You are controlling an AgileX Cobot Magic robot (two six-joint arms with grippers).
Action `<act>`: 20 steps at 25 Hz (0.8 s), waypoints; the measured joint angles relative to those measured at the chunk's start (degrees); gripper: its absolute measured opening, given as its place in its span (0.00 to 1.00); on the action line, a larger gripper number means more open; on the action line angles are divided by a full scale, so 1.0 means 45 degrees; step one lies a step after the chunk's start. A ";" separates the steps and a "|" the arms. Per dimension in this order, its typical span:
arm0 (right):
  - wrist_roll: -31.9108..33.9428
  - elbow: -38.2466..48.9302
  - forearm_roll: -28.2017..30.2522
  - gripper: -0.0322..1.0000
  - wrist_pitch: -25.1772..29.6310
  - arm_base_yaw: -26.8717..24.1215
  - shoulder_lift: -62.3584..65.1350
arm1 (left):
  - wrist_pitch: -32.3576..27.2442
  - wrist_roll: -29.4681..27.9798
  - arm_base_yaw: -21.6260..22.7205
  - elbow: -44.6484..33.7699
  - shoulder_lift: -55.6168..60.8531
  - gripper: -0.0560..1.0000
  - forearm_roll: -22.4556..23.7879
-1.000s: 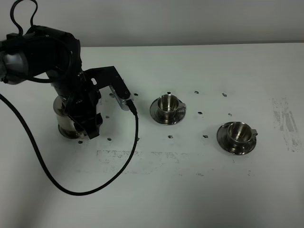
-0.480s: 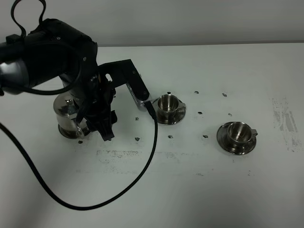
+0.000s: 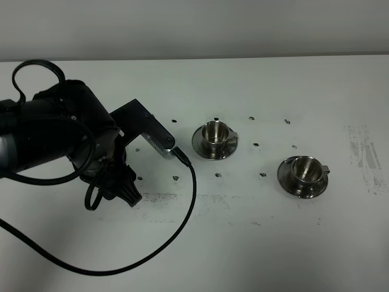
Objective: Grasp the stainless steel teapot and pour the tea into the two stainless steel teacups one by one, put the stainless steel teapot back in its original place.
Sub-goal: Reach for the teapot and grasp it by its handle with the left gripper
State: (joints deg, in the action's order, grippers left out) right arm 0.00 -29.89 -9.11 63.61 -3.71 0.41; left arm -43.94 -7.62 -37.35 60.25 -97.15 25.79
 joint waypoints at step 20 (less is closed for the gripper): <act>0.0000 0.0000 0.0000 0.41 0.0014 0.0000 0.0000 | 0.3105 -0.5095 0.0390 -0.0334 -0.1834 0.58 0.1686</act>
State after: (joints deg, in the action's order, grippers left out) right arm 0.00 -29.89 -9.11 63.67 -3.71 0.41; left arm -29.97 -30.54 -35.59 58.75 -105.40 33.38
